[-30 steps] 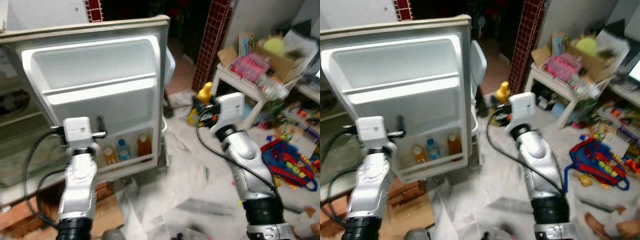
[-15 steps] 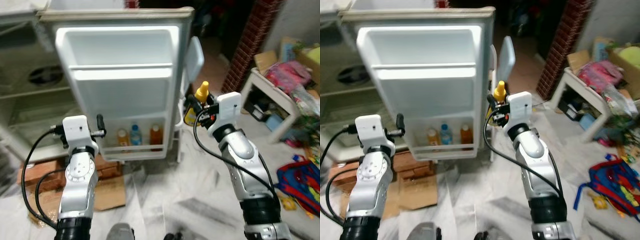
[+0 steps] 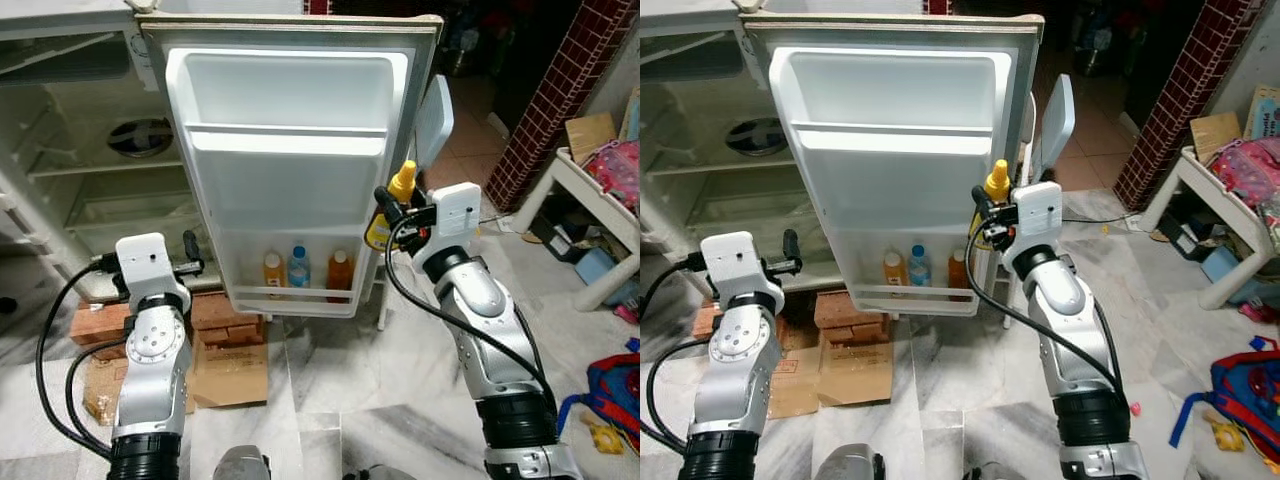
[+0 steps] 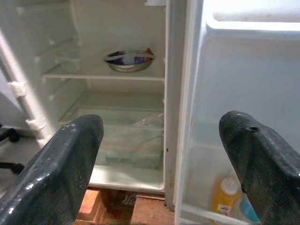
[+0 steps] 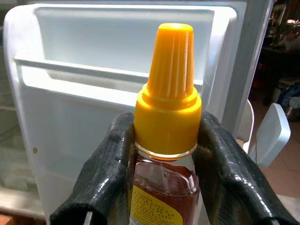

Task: Restocking fridge

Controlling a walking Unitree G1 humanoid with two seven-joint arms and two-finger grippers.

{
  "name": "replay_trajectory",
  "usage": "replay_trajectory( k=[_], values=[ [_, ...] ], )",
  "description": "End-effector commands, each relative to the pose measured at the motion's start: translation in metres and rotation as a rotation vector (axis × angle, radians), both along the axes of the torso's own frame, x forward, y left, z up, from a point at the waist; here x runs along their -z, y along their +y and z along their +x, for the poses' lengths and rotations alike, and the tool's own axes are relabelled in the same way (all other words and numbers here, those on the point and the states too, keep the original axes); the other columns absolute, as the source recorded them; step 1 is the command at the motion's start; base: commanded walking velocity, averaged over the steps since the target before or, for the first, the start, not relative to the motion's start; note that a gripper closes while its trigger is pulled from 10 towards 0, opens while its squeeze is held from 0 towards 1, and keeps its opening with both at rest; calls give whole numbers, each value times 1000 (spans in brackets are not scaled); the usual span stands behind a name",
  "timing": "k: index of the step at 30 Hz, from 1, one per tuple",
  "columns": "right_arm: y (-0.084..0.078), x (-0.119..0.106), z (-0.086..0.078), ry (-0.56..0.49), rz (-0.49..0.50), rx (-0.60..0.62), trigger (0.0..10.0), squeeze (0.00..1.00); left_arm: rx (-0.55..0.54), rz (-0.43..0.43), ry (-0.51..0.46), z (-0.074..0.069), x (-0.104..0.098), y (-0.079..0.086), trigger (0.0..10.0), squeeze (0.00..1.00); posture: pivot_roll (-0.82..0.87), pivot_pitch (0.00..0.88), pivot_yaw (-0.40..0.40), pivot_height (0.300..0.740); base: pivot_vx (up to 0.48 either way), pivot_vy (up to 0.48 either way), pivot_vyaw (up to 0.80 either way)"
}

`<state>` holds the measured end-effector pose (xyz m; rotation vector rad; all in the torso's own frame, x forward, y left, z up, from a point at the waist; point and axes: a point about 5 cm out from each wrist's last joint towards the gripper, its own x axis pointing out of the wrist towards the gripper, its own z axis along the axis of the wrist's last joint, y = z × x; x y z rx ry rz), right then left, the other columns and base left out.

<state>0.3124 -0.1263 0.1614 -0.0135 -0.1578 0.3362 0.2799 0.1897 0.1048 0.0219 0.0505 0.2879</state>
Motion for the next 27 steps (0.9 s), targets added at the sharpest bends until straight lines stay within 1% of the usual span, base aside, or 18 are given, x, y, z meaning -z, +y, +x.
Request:
replay_trajectory(
  k=[1, 4, 10, 12, 18, 27],
  values=[
    [0, -22, 6, -94, 26, 8, 10000, 0, 1, 2, 0, 1, 0, 1, 10000, 0, 43, 0, -22, 740, 0, 472, 0],
    [6, -33, 12, -130, 33, -4, 10000, 0, 5, 8, -1, 1, 0, 0, 10000, 0, 42, 0, -22, 740, 0, 426, 0],
    [17, -44, 16, -172, 38, -37, 10000, 0, 11, 8, -1, 2, -1, -3, 10000, 0, 43, 0, -21, 740, 0, 0, 0],
    [21, -52, 19, -203, 37, -53, 10000, 0, 9, 8, -3, 2, -1, -2, 10000, 0, 45, 0, -21, 740, 0, 0, 0],
    [22, -54, 21, -212, 41, -50, 10000, 0, 16, 17, -15, 2, -3, -2, 10000, 0, 46, 0, -21, 740, 44, 0, 0],
    [21, -49, 19, -209, 38, -41, 10000, 0, 19, 17, -13, 3, -3, -3, 10000, 0, 41, 0, -19, 740, 310, 353, 0]
  ],
)
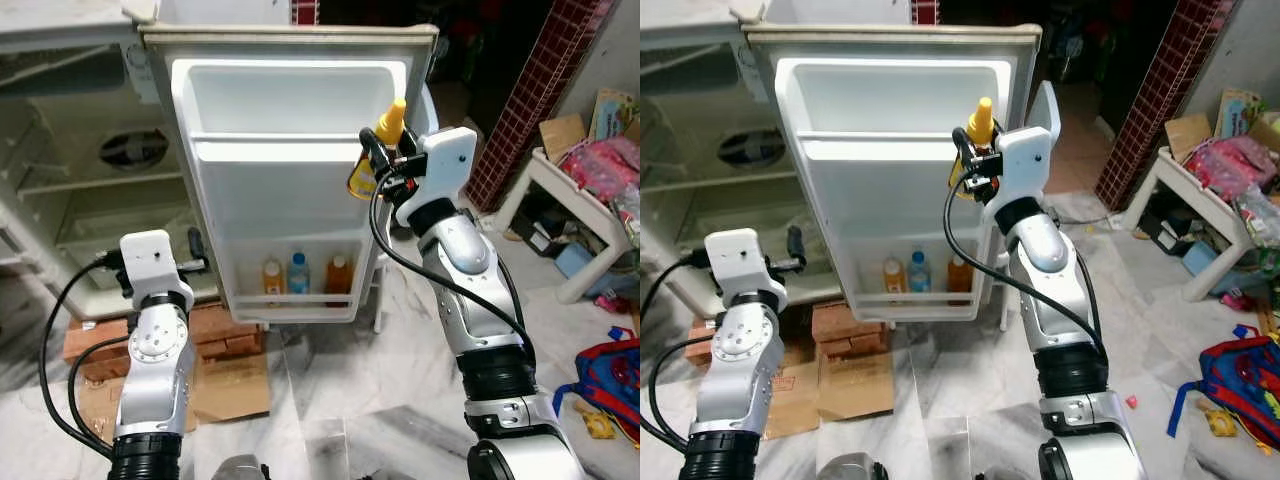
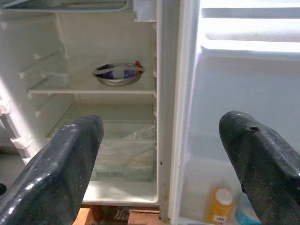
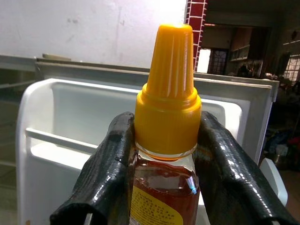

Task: Restocking fridge

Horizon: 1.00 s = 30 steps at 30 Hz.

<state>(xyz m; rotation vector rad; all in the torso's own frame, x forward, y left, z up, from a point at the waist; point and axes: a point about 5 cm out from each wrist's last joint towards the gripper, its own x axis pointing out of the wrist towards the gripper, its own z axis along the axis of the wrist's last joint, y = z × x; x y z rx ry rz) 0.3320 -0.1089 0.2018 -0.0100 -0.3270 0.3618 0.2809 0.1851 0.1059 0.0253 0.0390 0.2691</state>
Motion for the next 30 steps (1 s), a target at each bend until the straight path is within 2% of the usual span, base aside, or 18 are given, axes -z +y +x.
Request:
replay_trajectory(
  k=[1, 4, 15, 30],
  values=[
    [4, -9, -1, -44, 8, -10, 10000, 0, 1, 15, -3, 2, -2, 2, 10000, 0, 41, 0, -19, 740, 304, 371, 0],
    [3, -8, -1, -45, 8, -6, 10000, 0, 2, 13, -5, 2, -1, 1, 10000, 0, 41, 0, -19, 740, 304, 361, 0],
    [-1, -16, 0, -106, -19, 44, 10000, 0, 18, 26, -21, 2, -3, -1, 10000, 0, 43, 0, -21, 740, 22, 0, 0],
    [2, -17, -2, -138, -58, 35, 10000, 0, 15, 9, -26, 2, -3, -1, 10000, 0, 45, 0, -21, 740, 429, 0, 0]
  ],
)
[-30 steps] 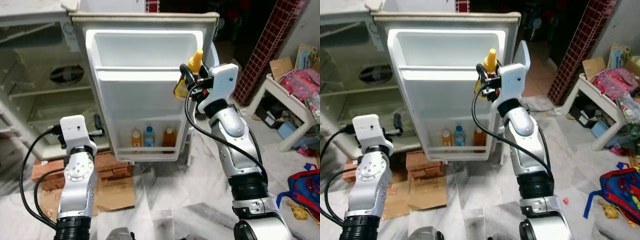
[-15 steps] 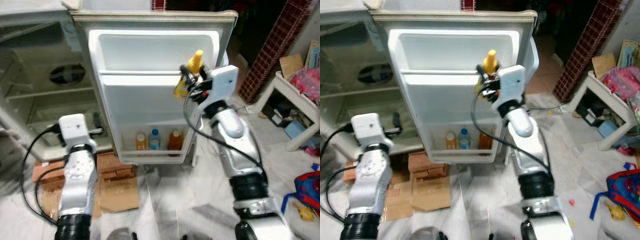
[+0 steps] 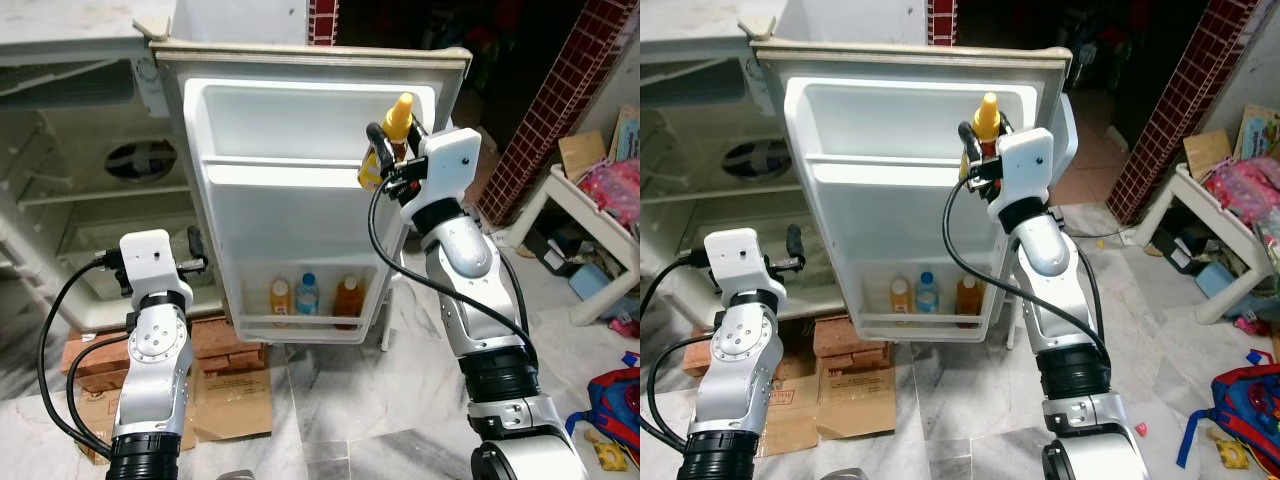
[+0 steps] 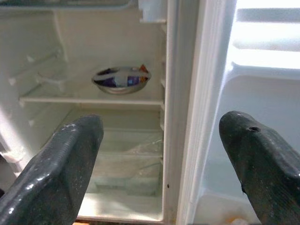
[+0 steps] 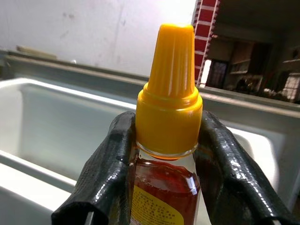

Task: Restocking fridge

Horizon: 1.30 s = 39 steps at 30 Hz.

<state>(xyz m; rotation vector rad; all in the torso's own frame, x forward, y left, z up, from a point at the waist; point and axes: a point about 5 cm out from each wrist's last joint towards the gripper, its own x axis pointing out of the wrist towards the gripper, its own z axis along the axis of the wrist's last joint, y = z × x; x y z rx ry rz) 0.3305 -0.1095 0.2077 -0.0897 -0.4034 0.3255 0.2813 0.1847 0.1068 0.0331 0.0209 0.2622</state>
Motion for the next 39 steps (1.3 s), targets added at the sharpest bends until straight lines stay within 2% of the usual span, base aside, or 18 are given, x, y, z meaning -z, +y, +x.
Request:
replay_trajectory(
  k=[1, 8, 19, 25, 28, 35, 39],
  values=[
    [3, -11, 0, -54, -8, -13, 10000, 0, 10, 4, -12, 2, -3, -1, 10000, 0, 45, 0, -22, 740, 0, 0, 0],
    [1, -13, 0, -79, -39, 9, 10000, 0, 10, 5, -9, 2, -2, -2, 10000, 0, 45, 0, -23, 740, 0, 0, 0],
    [4, -20, 2, -105, -31, -3, 10000, 0, 11, 11, -1, 2, -1, -2, 10000, 0, 44, 0, -20, 740, 0, 0, 0],
    [11, -25, 6, -129, -41, -21, 10000, 0, 12, 15, 1, 2, -1, -2, 10000, 0, 45, 0, -19, 740, 0, 0, 0],
    [17, -34, 10, -184, -103, 15, 10000, 0, 11, 16, 2, 2, -1, -3, 10000, 0, 46, 0, -20, 740, 0, 0, 0],
    [30, -39, 13, -234, -148, -4, 10000, 0, 5, 18, 7, 1, -1, -3, 10000, 0, 52, 0, -26, 740, 0, 0, 0],
    [35, -37, 15, -248, -126, -19, 10000, 0, -2, 17, 9, 1, 0, -2, 10000, 0, 61, 0, -31, 740, 0, 0, 0]
  ],
)
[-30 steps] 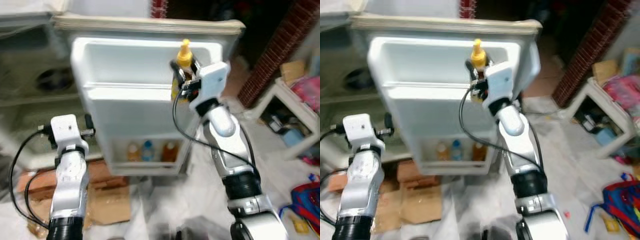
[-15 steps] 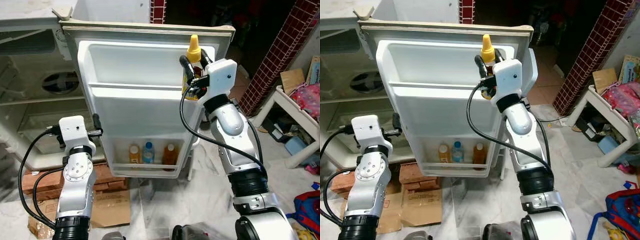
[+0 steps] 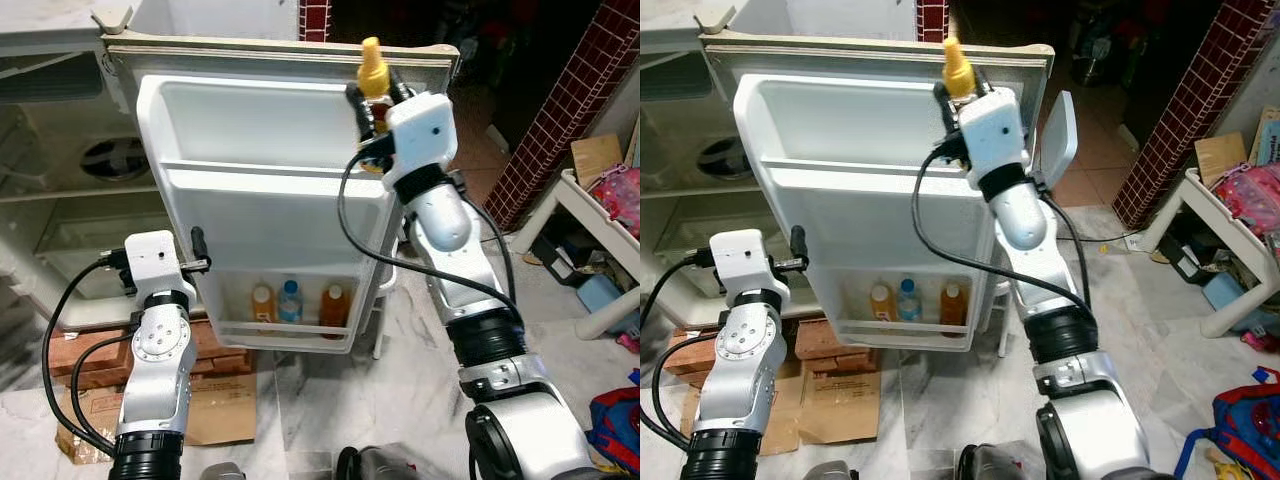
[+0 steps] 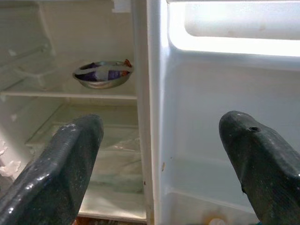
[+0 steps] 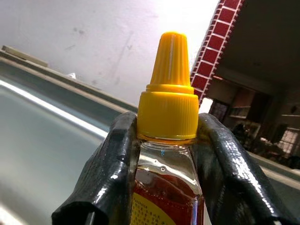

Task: Restocking fridge

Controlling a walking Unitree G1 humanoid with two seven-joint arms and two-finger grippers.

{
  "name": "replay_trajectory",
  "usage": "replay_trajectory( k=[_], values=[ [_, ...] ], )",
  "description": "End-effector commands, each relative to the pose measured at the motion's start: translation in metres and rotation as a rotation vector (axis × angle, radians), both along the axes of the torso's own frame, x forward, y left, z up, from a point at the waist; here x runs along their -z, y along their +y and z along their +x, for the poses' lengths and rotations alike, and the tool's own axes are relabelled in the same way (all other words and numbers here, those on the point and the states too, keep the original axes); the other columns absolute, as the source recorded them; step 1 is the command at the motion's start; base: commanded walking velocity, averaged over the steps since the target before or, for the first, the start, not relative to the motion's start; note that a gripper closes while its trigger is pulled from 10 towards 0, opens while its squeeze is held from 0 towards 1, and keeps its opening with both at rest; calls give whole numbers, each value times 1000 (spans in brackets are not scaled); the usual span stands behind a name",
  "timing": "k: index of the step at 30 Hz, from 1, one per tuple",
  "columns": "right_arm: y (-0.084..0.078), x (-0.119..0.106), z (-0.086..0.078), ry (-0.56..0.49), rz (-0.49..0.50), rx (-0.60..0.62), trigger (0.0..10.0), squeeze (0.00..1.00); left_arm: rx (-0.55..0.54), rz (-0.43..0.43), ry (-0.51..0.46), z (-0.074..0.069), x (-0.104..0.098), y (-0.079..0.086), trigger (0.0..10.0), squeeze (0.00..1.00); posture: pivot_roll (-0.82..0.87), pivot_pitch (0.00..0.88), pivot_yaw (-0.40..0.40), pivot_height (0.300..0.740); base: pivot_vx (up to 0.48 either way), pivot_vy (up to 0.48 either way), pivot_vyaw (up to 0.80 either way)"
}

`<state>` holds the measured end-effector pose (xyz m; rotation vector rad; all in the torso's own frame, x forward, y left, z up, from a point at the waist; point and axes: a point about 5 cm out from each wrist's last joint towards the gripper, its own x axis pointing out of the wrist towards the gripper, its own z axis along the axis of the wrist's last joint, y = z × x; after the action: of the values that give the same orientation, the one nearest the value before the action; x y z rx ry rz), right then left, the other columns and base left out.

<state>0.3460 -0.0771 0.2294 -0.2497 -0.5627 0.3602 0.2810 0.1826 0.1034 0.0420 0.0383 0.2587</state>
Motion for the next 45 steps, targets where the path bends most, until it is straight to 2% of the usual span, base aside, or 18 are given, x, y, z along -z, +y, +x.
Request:
replay_trajectory(
  k=[1, 5, 9, 15, 18, 19, 22, 24, 33, 41, 42, 43, 44, 45],
  values=[
    [3, -13, 1, -65, 21, -7, 10000, 0, -6, 11, -9, 1, -4, 0, 10000, 0, 66, 0, -33, 740, 0, 0, 0],
    [7, -11, 5, -66, 23, 3, 10000, 0, -8, 12, -11, 0, -5, 0, 10000, 0, 93, 0, -43, 740, 0, 0, 0],
    [22, -13, 14, -68, 23, 6, 10000, 0, -36, 27, -15, -6, -8, 8, 10000, 0, 131, 0, -60, 740, 0, 0, 0],
    [26, -4, 17, -31, 28, 6, 10000, 0, -57, 31, -7, -14, -6, 12, 10000, 0, 150, 0, -75, 740, 0, 0, 0],
    [23, 7, 20, 27, 32, 31, 10000, 0, -63, 30, -4, -16, -6, 13, 10000, 0, 151, 0, -77, 740, 0, 0, 0],
    [16, 20, 22, 81, 25, 75, 10000, 0, -61, 28, 1, -18, -6, 11, 10000, 0, 149, 0, -75, 740, 0, 0, 0],
    [11, 26, 23, 108, 19, 100, 10000, 0, -59, 27, 5, -18, -5, 11, 10000, 0, 143, 0, -70, 740, 0, 0, 0],
    [-1, 36, 25, 163, 47, 154, 10000, 0, -47, 26, 13, -18, -5, 9, 10000, 0, 135, 0, -61, 740, 0, 0, 0],
    [-26, 43, 33, 210, 8, 295, 10000, 0, -28, 27, 22, -17, -5, 6, 10000, 0, 128, 0, -50, 740, 0, 0, 0],
    [-32, 49, 36, 257, 1, 338, 10000, 0, -26, 30, 34, -18, -4, 8, 10000, 0, 134, 0, -49, 740, 0, 0, 0],
    [-32, 50, 36, 263, 2, 340, 10000, 145, -25, 30, 35, -18, -4, 8, 10000, 0, 134, 0, -49, 740, 0, 0, 0],
    [-33, 51, 36, 268, 4, 347, 10000, 145, -25, 31, 35, -18, -4, 8, 10000, 0, 134, 0, -48, 740, 0, 0, 0],
    [-34, 52, 36, 270, 9, 357, 10000, 718, -24, 31, 36, -18, -4, 8, 10000, 0, 134, 0, -48, 740, 0, 0, 0],
    [-34, 52, 36, 270, 9, 357, 10000, 718, -24, 31, 36, -18, -4, 8, 10000, 0, 134, 0, -48, 740, 0, 0, 0]
  ],
)
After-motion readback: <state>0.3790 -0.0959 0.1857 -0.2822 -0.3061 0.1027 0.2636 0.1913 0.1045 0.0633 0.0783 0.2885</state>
